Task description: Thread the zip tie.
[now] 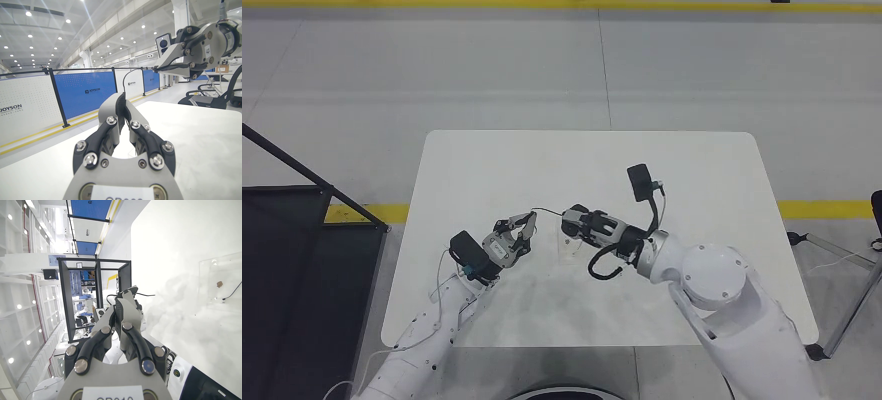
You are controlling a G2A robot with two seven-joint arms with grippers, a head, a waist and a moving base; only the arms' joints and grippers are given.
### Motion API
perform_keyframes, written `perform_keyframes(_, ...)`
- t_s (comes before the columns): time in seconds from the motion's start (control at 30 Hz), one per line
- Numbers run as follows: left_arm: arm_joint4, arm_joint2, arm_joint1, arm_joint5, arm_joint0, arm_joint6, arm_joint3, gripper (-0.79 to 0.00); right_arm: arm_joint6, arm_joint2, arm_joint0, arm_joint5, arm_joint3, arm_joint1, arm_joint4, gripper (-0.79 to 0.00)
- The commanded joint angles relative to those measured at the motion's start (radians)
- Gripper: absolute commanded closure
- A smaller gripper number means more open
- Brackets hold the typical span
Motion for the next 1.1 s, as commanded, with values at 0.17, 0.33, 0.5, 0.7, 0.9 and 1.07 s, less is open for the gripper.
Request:
perform_keyframes(0.17,-0.027,-0.022,0.001,0.021,0.024,-0.035,-0.047,0.0,0.056,0.052,-0.037,0.048,-0.046,0.016,-0.036,0.0)
perform_keyframes(0.33,-0.026,-0.027,0.0,0.027,0.031,-0.035,-0.057,0.0,0.05,0.079,-0.079,0.041,-0.081,0.022,-0.045,0.0)
perform_keyframes(0.5,-0.025,-0.027,-0.001,0.028,0.032,-0.037,-0.058,0.0,0.053,0.088,-0.095,0.049,-0.095,0.025,-0.051,0.0)
perform_keyframes(0.7,-0.025,-0.027,-0.002,0.028,0.031,-0.037,-0.058,0.0,0.063,0.085,-0.087,0.084,-0.097,0.027,-0.069,0.0)
perform_keyframes(0.9,-0.025,-0.027,-0.002,0.028,0.031,-0.037,-0.058,0.0,0.063,0.085,-0.087,0.084,-0.097,0.027,-0.069,0.0)
perform_keyframes(1.07,-0.025,-0.027,-0.002,0.028,0.031,-0.037,-0.058,0.0,0.039,0.07,-0.1,0.06,-0.092,0.025,-0.073,0.0)
